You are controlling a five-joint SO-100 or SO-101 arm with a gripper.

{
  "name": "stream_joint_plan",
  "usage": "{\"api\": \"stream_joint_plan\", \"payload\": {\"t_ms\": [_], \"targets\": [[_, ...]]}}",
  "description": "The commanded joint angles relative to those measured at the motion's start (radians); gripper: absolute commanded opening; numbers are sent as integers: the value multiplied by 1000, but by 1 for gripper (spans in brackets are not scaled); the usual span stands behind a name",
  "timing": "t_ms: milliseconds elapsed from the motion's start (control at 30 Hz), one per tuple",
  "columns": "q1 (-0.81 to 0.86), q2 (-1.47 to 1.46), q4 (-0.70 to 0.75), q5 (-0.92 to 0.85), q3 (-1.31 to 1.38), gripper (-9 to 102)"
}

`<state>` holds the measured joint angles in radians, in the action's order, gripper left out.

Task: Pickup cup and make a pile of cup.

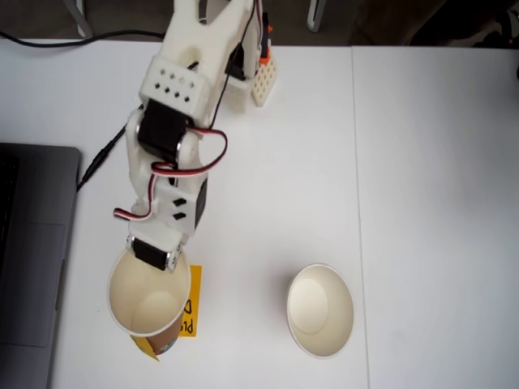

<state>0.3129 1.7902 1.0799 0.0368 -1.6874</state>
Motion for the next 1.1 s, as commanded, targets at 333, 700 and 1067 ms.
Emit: {"api": "stream_joint_plan", "payload": {"t_ms": [333, 700, 1067], "targets": [[-187, 316, -6, -15, 80, -7], [-331, 456, -6, -17, 89, -7], [-476, 541, -6, -17, 89, -7]]}}
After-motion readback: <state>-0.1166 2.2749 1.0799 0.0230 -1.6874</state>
